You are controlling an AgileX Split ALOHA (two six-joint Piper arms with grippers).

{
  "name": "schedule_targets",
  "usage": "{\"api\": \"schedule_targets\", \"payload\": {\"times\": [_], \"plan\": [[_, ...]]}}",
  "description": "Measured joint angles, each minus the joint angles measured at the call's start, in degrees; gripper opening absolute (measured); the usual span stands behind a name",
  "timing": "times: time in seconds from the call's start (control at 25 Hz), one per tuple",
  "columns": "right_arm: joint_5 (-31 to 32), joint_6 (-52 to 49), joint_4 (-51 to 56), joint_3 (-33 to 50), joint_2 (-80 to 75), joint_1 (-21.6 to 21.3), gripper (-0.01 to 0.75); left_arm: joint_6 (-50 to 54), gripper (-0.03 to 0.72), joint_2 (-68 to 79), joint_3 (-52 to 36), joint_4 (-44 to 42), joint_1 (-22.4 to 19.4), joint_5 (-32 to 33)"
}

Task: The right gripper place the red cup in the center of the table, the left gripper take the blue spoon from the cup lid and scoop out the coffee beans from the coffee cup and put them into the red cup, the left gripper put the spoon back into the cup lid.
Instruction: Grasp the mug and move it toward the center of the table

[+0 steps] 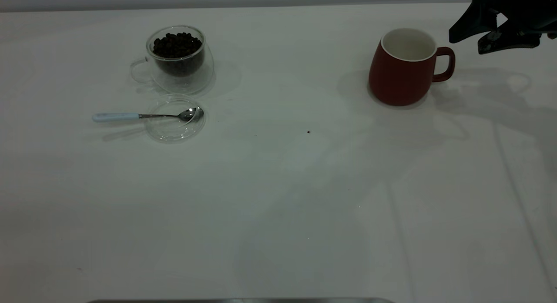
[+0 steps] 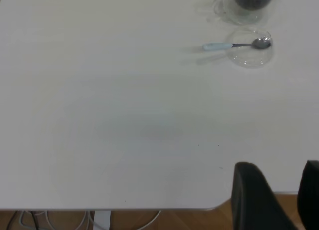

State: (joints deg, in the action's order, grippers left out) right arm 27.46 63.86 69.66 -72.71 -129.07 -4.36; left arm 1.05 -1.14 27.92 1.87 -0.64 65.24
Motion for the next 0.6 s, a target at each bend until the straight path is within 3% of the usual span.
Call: {"api": "schedule_targets", "payload": {"times": [0.6], "plan": [[3.2, 1.5, 0.6, -4.0, -5.5, 3.9, 0.59, 0.1, 0.284, 0.0, 0.0, 0.0, 0.0, 0.0]]}}
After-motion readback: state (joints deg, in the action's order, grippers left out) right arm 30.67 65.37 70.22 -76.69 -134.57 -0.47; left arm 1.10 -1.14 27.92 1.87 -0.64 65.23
